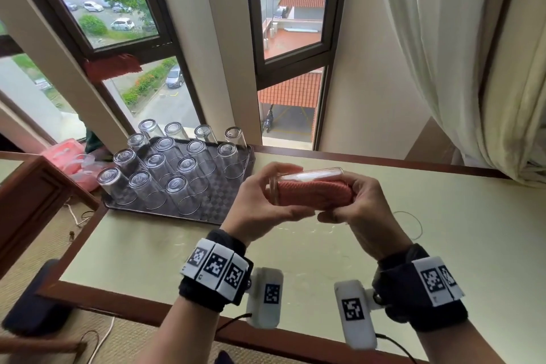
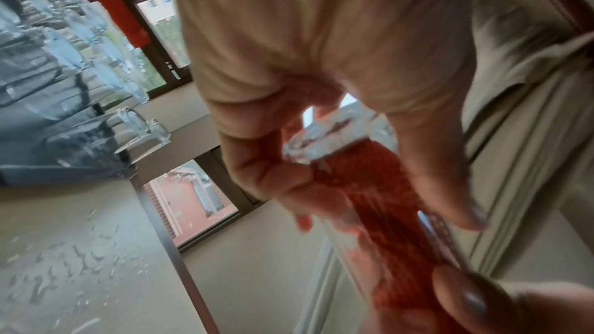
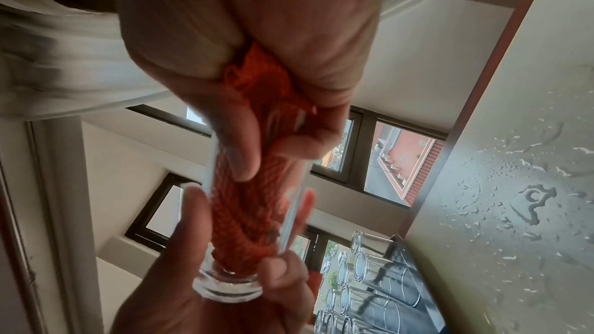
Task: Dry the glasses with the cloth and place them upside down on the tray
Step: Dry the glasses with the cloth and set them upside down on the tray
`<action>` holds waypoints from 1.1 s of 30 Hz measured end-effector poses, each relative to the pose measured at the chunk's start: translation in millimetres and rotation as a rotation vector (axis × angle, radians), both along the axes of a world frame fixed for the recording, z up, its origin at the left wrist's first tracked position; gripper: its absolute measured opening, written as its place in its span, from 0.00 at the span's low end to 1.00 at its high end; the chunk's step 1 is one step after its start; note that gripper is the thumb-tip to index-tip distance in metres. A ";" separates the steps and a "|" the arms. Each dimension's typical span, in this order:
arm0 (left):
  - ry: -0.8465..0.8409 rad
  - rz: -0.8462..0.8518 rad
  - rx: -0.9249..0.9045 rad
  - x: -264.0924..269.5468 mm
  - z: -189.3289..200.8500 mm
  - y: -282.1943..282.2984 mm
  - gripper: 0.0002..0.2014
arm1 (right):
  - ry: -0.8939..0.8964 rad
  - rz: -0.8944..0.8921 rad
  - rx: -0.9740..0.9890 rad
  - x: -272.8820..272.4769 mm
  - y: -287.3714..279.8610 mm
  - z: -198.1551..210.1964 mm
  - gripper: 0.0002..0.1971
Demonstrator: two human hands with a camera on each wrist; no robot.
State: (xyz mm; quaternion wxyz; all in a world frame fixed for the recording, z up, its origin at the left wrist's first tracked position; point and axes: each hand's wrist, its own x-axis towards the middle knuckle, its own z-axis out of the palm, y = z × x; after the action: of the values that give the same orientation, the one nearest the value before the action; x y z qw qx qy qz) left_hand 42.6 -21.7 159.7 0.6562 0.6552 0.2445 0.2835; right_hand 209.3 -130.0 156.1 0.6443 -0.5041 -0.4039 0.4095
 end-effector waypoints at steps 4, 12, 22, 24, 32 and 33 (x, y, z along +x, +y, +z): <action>0.117 -0.071 -0.195 -2.8 0.6 1.4 0.41 | -0.004 -0.027 0.010 1.0 0.3 2.3 0.28; 0.011 0.041 0.026 -3.6 -1.1 -2.8 0.30 | 0.097 0.036 -0.036 -5.4 6.1 -1.0 0.27; -0.056 0.177 -0.197 -3.9 1.0 -0.9 0.35 | 0.047 -0.131 0.073 -19.1 3.2 -4.3 0.15; -0.067 0.160 -0.126 -3.5 3.4 -2.8 0.32 | 0.089 -0.106 0.068 -22.2 2.3 -2.7 0.14; -0.017 -0.023 -0.160 -6.4 -3.1 -4.1 0.40 | 0.146 0.006 0.068 -4.2 4.0 -3.7 0.22; 0.005 -0.039 -0.225 -6.6 -3.2 -3.9 0.44 | 0.104 -0.012 0.081 -3.5 3.7 -3.4 0.21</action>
State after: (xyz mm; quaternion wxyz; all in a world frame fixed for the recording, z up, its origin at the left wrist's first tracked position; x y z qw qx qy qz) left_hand 36.0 -25.6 156.5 0.7304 0.5826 0.2636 0.2397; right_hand 205.8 -126.3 152.7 0.6866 -0.4582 -0.3830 0.4147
